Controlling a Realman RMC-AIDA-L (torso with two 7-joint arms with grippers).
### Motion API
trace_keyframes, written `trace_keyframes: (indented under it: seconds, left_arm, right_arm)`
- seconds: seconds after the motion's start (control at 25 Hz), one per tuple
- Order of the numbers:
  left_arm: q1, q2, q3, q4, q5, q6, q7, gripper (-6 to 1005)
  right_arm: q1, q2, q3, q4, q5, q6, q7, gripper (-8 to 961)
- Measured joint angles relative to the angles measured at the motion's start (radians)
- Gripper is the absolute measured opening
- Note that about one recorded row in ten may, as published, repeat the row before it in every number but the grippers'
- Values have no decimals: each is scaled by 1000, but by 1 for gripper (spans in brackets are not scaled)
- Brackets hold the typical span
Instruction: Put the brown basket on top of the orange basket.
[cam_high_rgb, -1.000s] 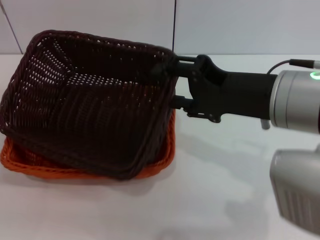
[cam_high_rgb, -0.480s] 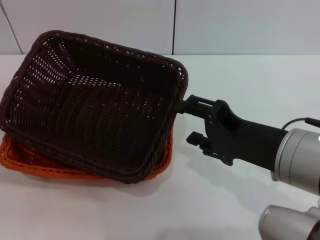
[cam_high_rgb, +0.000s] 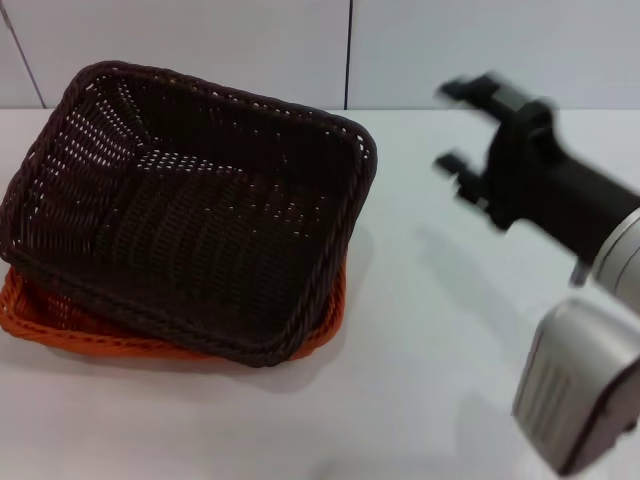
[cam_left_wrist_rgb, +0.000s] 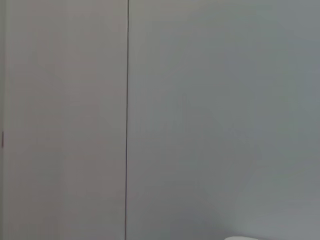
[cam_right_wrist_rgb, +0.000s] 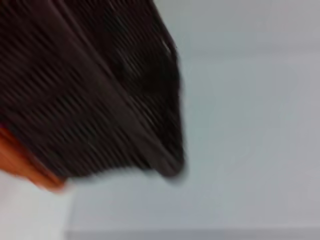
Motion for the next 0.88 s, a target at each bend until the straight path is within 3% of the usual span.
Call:
trace_keyframes:
  seconds: [0.12, 0.16, 0.2, 0.32, 0.36, 0.44, 0.52, 0.56, 0.6, 0.68, 0.72, 0.76, 0.8, 0.88]
  left_arm:
    - [-3, 0, -1, 3, 0, 1, 0, 755]
    - [-7, 0, -3, 6, 0, 1, 0, 755]
    - [-7, 0, -3, 6, 0, 1, 0, 755]
    - [-16, 0, -6, 13, 0, 1, 0, 755]
    - [-22, 0, -5, 15, 1, 1, 0, 755]
    - [-23, 0, -5, 15, 0, 1, 0, 755]
    - [-24, 0, -5, 15, 0, 2, 0, 755]
    - [-25, 0, -6, 16, 0, 8, 0, 755]
    - [-25, 0, -6, 16, 0, 8, 0, 755]
    - [-29, 0, -6, 16, -1, 20, 0, 755]
    - [-32, 0, -7, 15, 0, 24, 0, 755]
    - [-32, 0, -7, 15, 0, 24, 0, 755]
    - [-34, 0, -9, 15, -1, 27, 0, 755]
    - [-34, 0, -9, 15, -1, 27, 0, 755]
  right_arm:
    - [21, -3, -13, 77, 5, 230, 28, 717]
    - [61, -8, -25, 157, 9, 407, 85, 717]
    - [61, -8, -25, 157, 9, 407, 85, 716]
    - [138, -14, -29, 297, 9, 652, 219, 716]
    - [171, -12, -33, 379, 10, 795, 318, 716]
    - [180, -12, -39, 424, 11, 865, 382, 716]
    - [193, -14, -49, 512, 4, 1004, 566, 716]
    - [200, -16, -47, 604, -3, 1119, 756, 716]
    - [200, -16, -47, 604, -3, 1119, 756, 716]
    - [201, -16, -33, 723, -5, 1251, 1016, 716]
    - [204, -16, -28, 788, -6, 1318, 1167, 716]
    - [217, -16, -22, 938, -7, 1435, 1449, 716]
    - [217, -16, -22, 938, -7, 1435, 1449, 716]
    - [256, -15, -21, 1142, -4, 1563, 1766, 716]
